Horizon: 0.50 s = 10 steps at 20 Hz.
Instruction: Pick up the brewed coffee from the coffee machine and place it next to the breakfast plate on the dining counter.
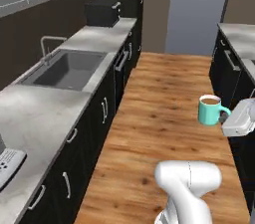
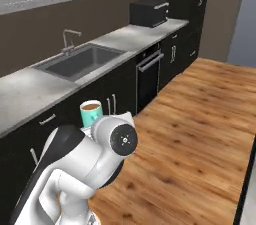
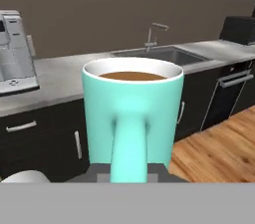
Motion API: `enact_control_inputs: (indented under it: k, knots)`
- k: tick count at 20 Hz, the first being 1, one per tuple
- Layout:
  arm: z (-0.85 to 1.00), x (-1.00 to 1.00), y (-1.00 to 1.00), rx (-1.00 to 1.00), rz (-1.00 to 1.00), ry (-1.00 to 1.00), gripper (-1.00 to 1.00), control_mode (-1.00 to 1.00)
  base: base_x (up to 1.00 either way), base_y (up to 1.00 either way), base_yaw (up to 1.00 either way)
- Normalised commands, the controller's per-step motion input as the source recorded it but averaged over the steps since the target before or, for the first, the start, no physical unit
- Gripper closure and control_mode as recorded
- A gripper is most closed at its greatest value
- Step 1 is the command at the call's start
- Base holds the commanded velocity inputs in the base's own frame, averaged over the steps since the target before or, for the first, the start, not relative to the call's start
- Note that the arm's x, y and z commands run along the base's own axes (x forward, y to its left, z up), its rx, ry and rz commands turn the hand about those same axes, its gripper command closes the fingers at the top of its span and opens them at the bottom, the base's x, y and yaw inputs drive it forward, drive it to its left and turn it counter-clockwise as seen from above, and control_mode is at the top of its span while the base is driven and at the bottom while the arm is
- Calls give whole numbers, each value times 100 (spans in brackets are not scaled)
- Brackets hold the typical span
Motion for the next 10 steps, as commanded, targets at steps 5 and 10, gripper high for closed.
enact_control_inputs:
  k: [5,10]
  knots:
    - [0,0,0,0,0,0,100,100,-2,-1,-73]
    - [0,0,0,0,0,0,100,100,-47,2,-72]
